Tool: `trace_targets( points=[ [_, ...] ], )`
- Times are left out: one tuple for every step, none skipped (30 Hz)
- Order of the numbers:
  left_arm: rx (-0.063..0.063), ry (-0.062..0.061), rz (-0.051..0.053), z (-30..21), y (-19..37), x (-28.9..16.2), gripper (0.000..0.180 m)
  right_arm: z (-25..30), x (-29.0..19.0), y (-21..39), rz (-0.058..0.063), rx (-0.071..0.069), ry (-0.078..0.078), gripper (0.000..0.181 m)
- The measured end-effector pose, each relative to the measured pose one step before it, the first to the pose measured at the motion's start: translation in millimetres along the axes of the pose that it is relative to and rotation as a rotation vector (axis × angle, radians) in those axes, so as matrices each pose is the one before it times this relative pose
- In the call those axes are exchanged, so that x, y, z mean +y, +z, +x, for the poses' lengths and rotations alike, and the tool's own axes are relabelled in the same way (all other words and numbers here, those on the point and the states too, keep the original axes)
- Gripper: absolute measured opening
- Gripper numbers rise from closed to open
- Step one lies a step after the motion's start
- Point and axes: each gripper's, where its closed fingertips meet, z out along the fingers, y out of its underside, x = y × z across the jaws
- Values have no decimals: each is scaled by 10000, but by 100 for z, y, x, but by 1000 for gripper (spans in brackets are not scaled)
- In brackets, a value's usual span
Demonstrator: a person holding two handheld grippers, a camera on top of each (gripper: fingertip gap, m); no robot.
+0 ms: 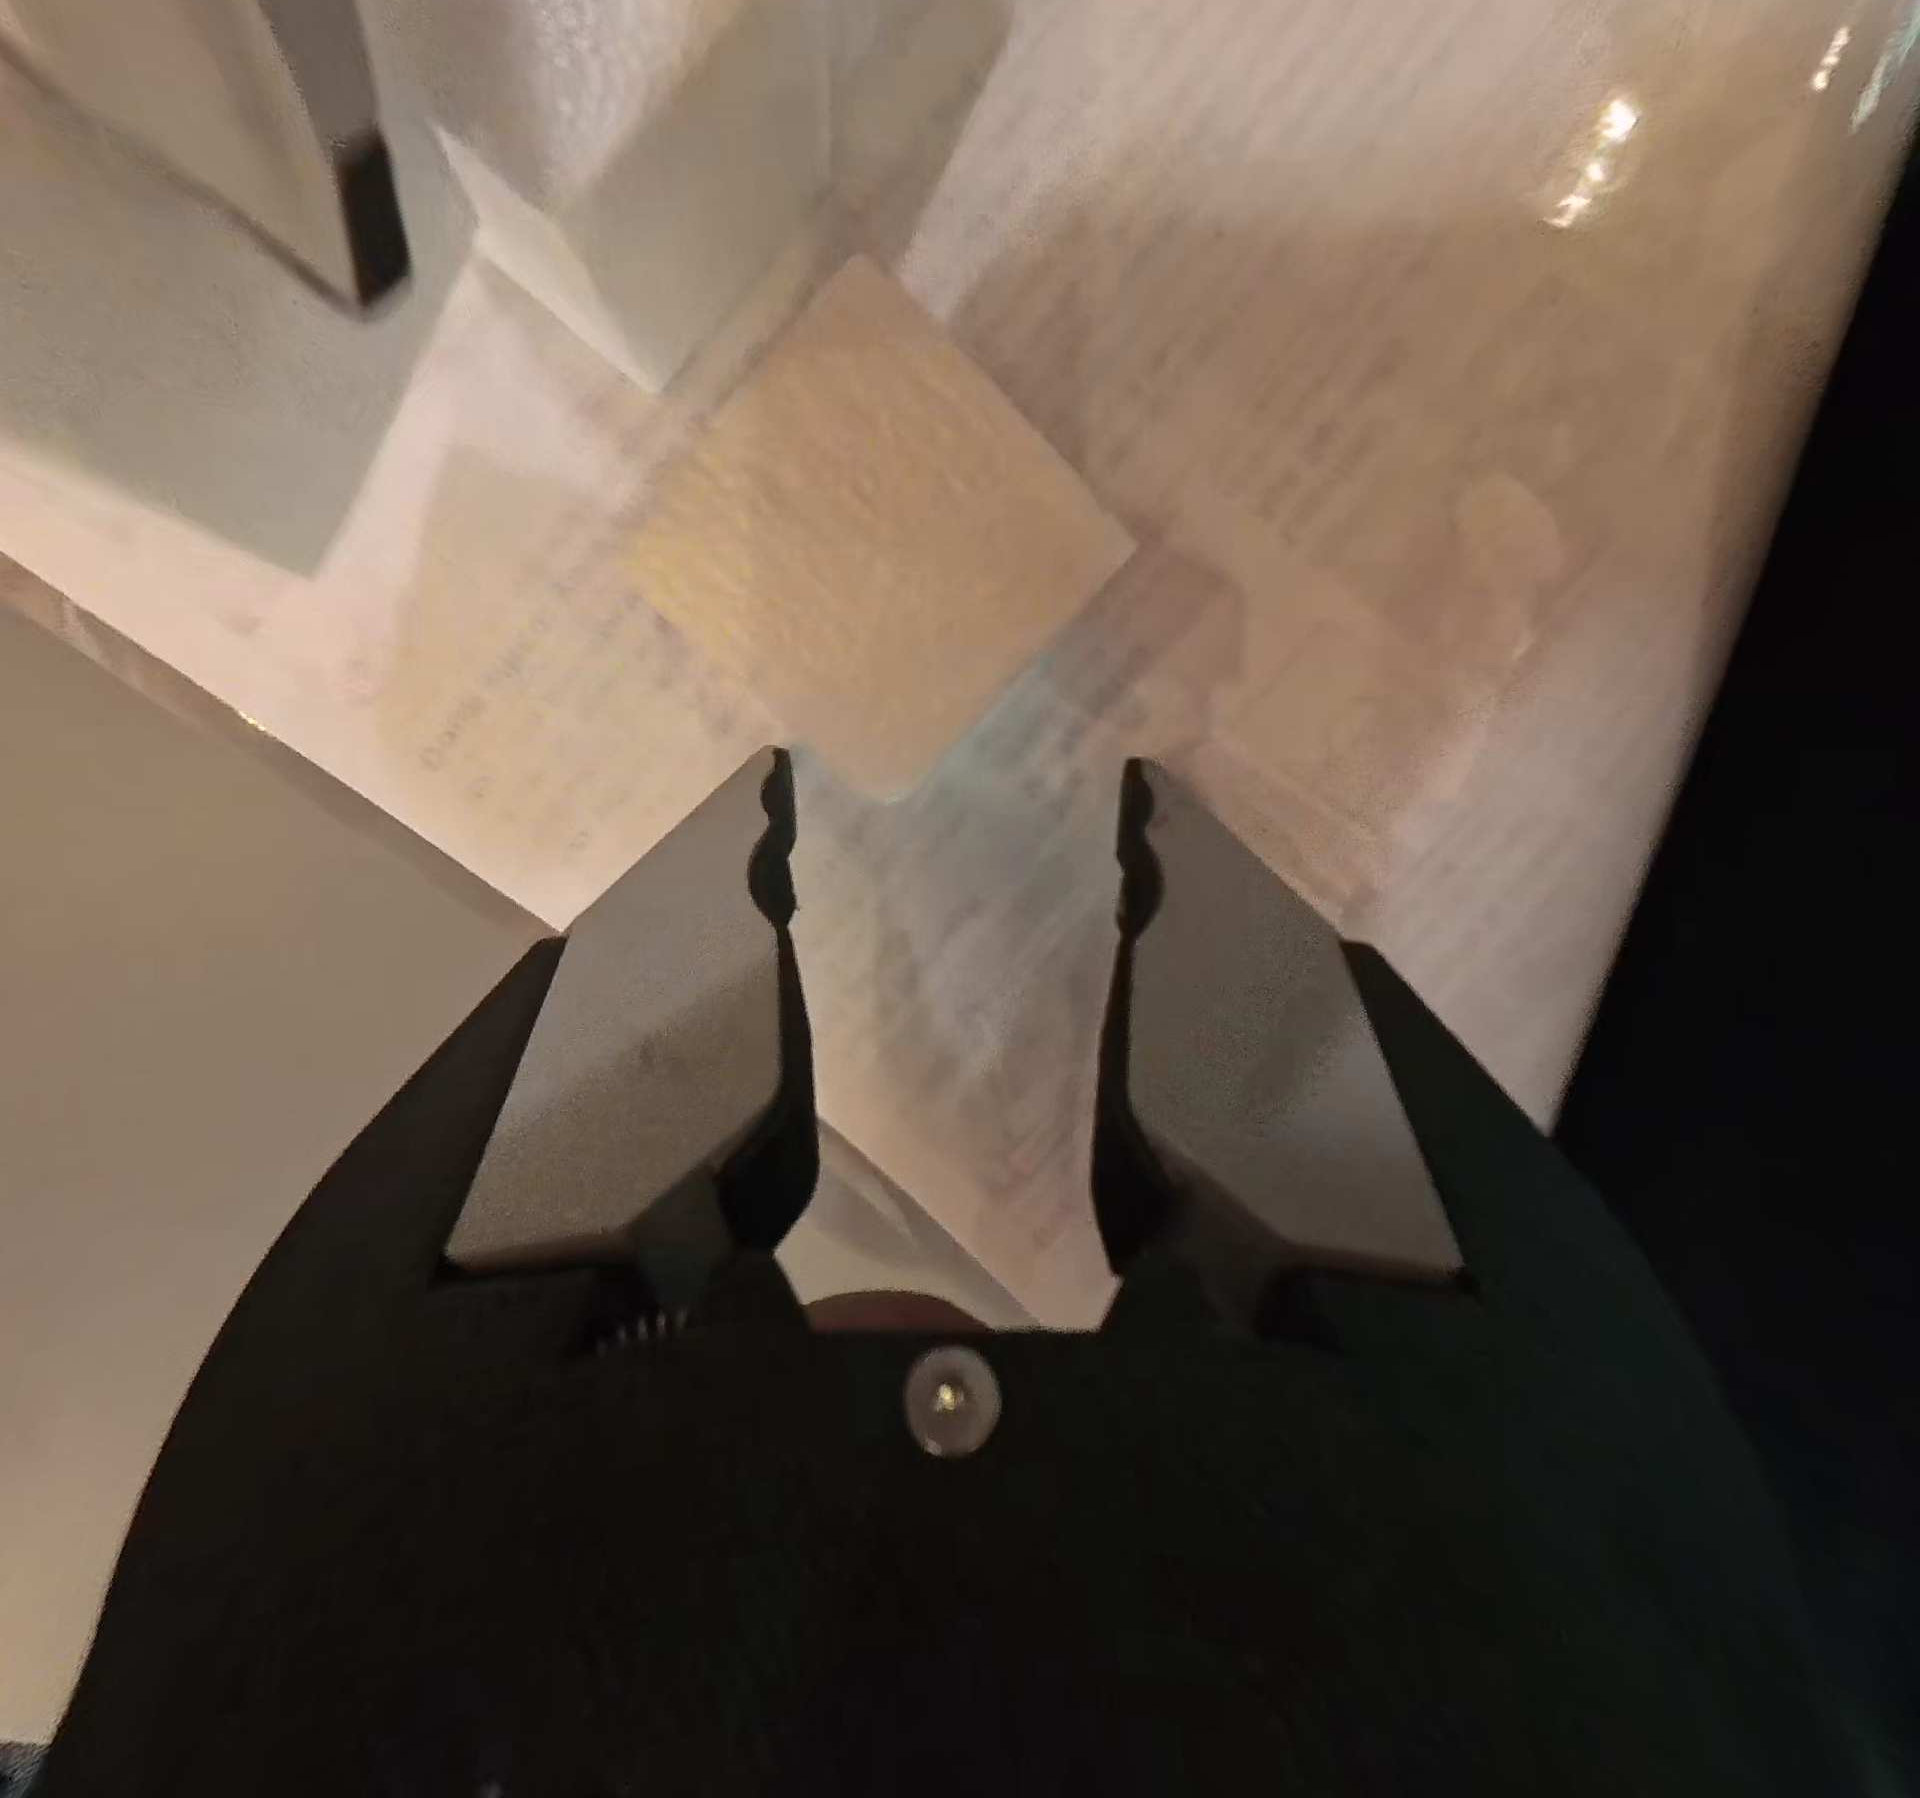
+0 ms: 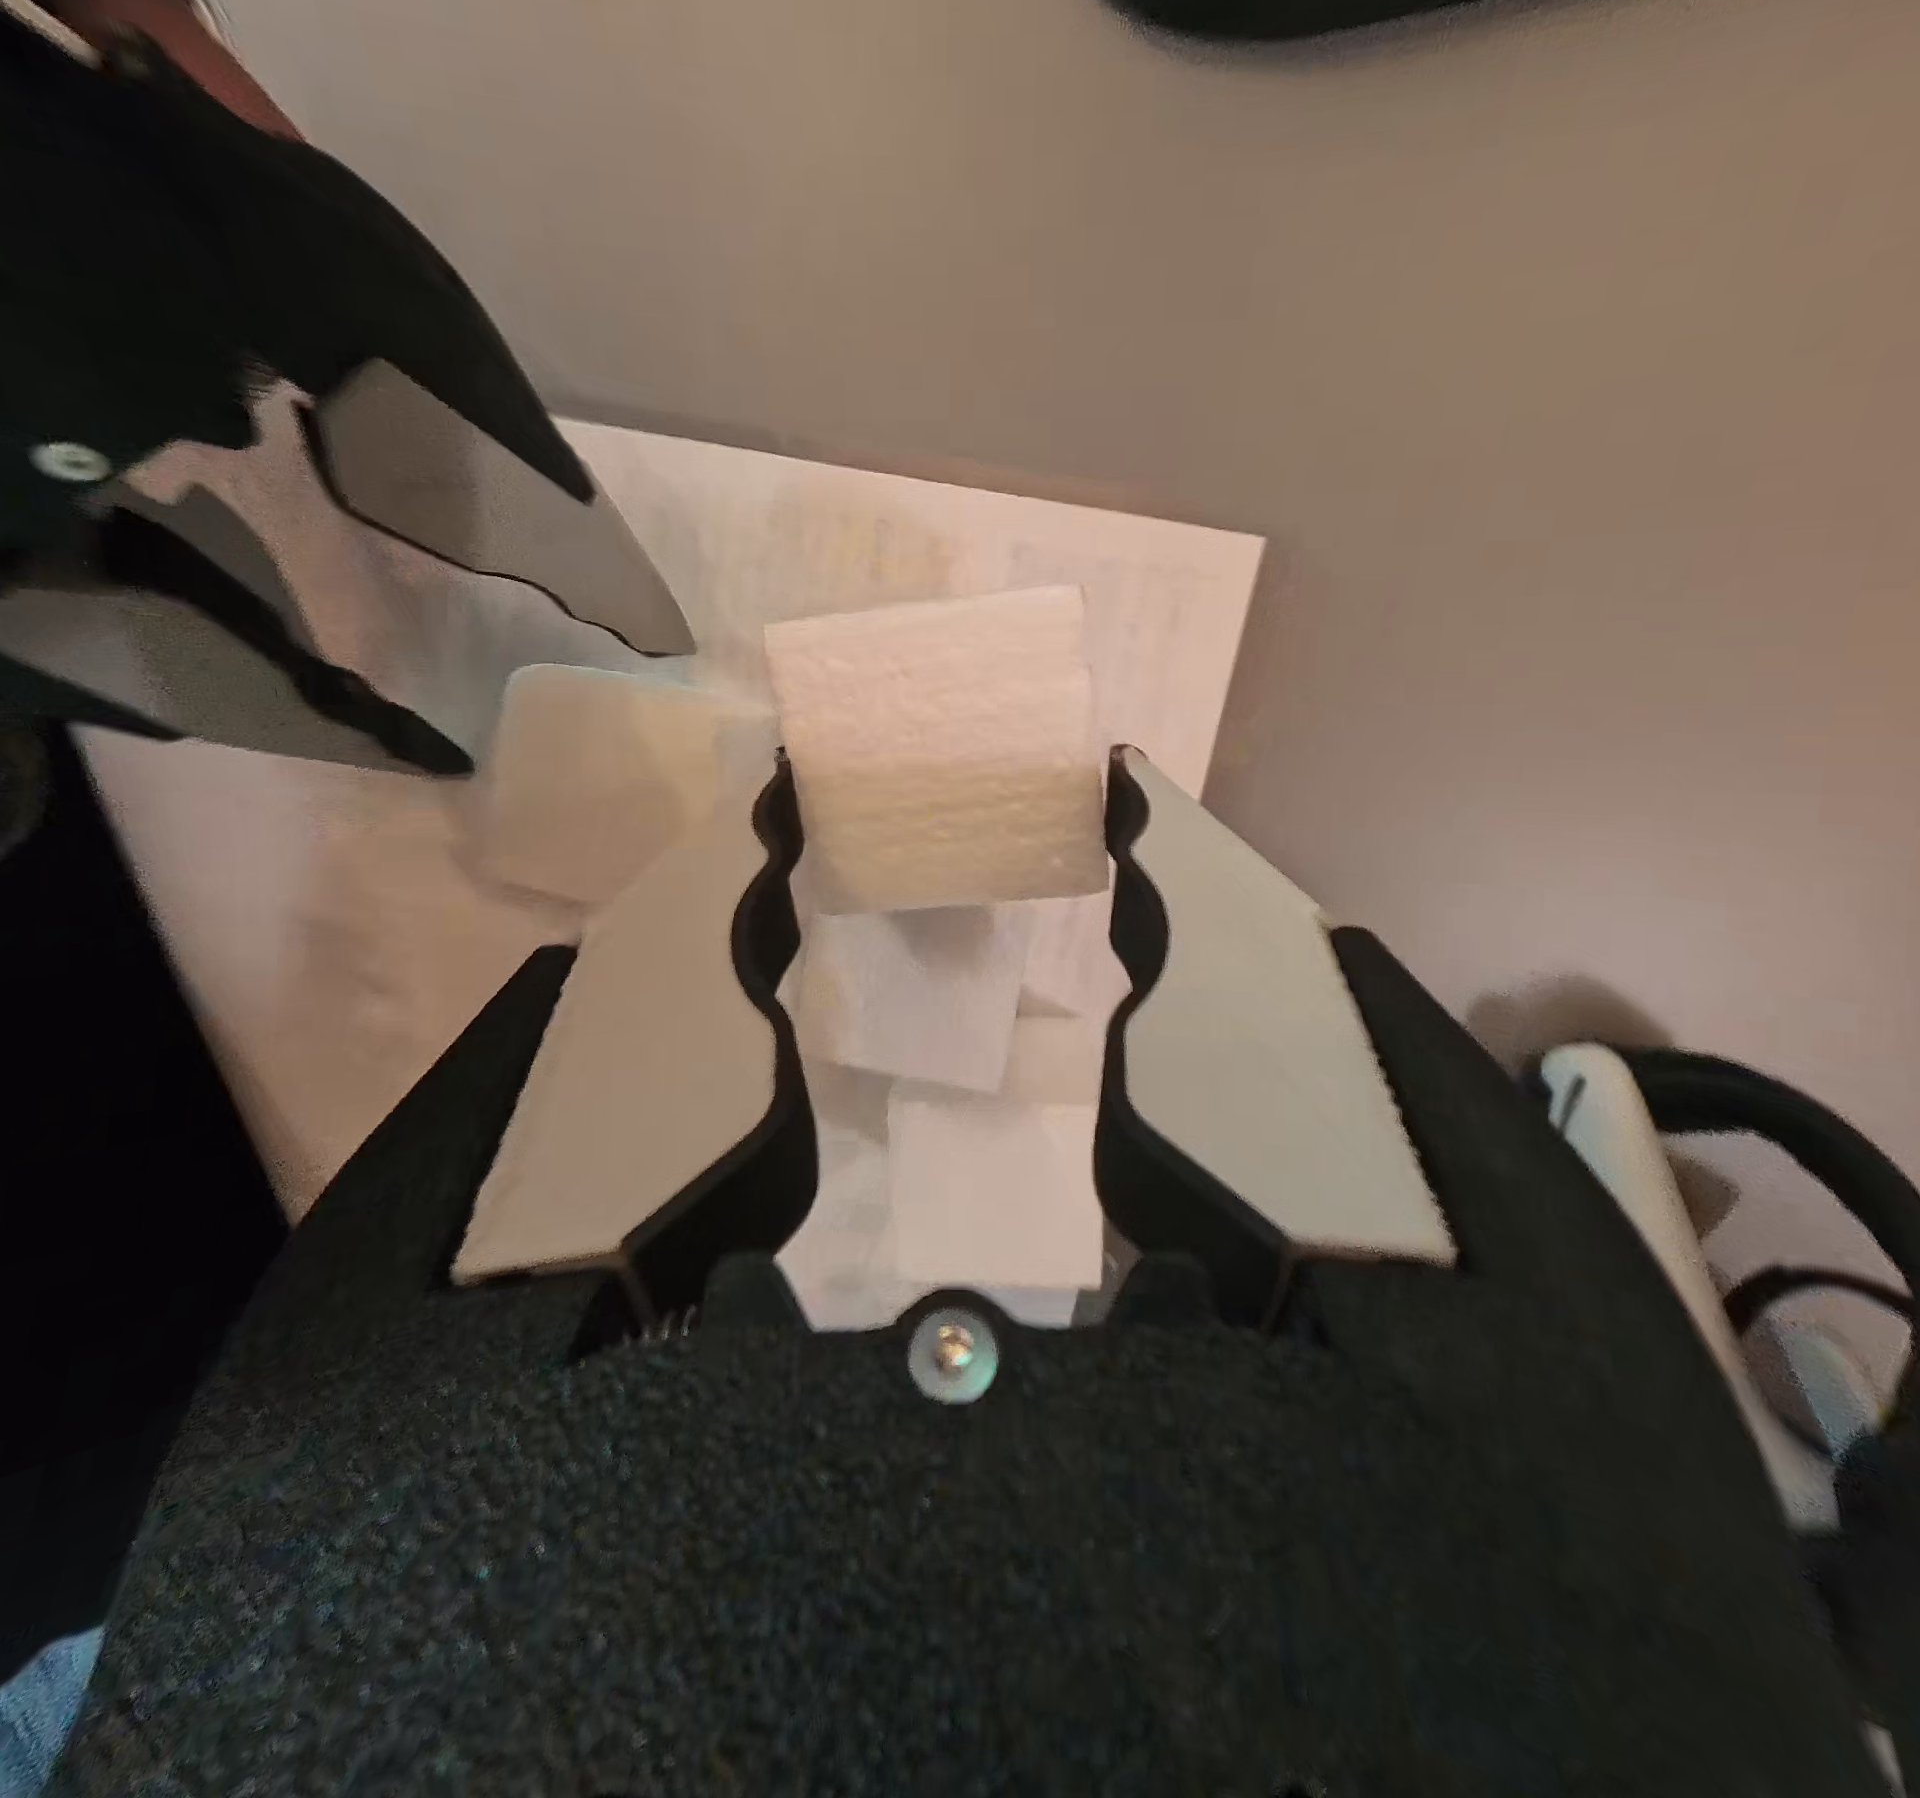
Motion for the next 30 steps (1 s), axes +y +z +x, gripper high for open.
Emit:
trace_targets(
  points=[
    [-159, 77, 89, -238, 11, 35, 56, -52, -46, -1038, 286, 35, 197, 58],
    [-172, 117, 86, -219, 18, 55, 51, -292, -51, -1014, 276, -44, 202, 58],
    [-152, 123, 75, -145, 10, 51, 48, -524, -10, -921, 237, -113, 233, 58],
    [-83, 64, 71, -38, 13, 35, 47, -648, 80, -782, 174, -121, 238, 58],
    [-48, -10, 70, -7, 7, -9, 47, -695, 144, -616, 136, -49, 212, 58],
    [-33, -24, 66, 3, -3, 6, 47, -736, 198, -461, 108, 10, 159, 58],
    [-2, -45, 57, 4, -11, 11, 47, -724, 285, -274, 51, 55, 91, 58],
    [31, -77, 58, 6, -18, -6, 47, -681, 364, -113, -1, 89, 61, 58],
    [33, -55, 39, -13, -13, -17, 47, -653, 377, 54, -29, 76, 63, 58],
    [1, -20, -11, -73, -6, -1, 45, -670, 339, 204, -42, 28, 59, 58],
    [2, 26, -39, -67, -7, 10, 44, -629, 267, 306, -39, 20, 37, 58],
    [9, 52, -48, -44, 2, -1, 43, -434, 186, 394, -32, 97, 4, 58],
    [1, 34, -43, -59, -8, 13, 41, -339, 80, 452, 12, 116, -1, 59],
    [14, -7, -13, -30, 0, -7, 41, -426, 1, 507, 34, 6, 25, 58],
    [43, -30, 9, 2, -4, -28, 40, -385, 45, 551, -5, -19, 40, 58],
    [36, -35, 6, 4, -8, -18, 40, -214, 97, 566, -43, 69, 24, 58],
    [24, -42, 15, 3, -9, 4, 40, -96, 217, 573, -104, 114, -3, 59],
    [6, -20, 27, 2, -5, 3, 40, -22, 330, 546, -168, 141, 1, 59],
    [-18, 11, 30, -9, -3, 6, 40, 10, 255, 444, -131, 140, 39, 59],
    [-35, 25, 37, 14, 4, 2, 40, 10, 53, 246, -6, 134, 84, 59],
    [-39, 16, 24, 4, 3, 3, 40, 38, -20, 105, 37, 110, 106, 59],
    [-27, 7, 10, 3, 9, 11, 40, -162, -20, 19, 41, -32, 74, 59],
    [-13, -18, 13, 4, 0, 0, 40, -262, 12, -73, 50, -112, 31, 60],
    [5, -48, 18, 1, -9, -13, 40, -41, 59, -170, 60, 8, 46, 61],
    [18, -49, 25, 3, -17, -3, 40, 12, 57, -297, 94, -11, 77, 61],
    [23, -39, 24, 2, -9, 3, 40, -4, -4, -427, 155, -85, 136, 62],
    [28, -53, 27, -1, -23, 2, 40, 108, -74, -545, 223, -84, 195, 64],
    [32, -53, 18, 4, -21, 19, 40, 187, -125, -652, 263, -96, 196, 64],
    [26, -41, 12, 8, -25, 31, 39, 316, -114, -657, 245, -86, 166, 64],
    [16, -27, 13, -14, -33, 24, 39, 574, -52, -629, 190, 5, 135, 63]
  ],
)
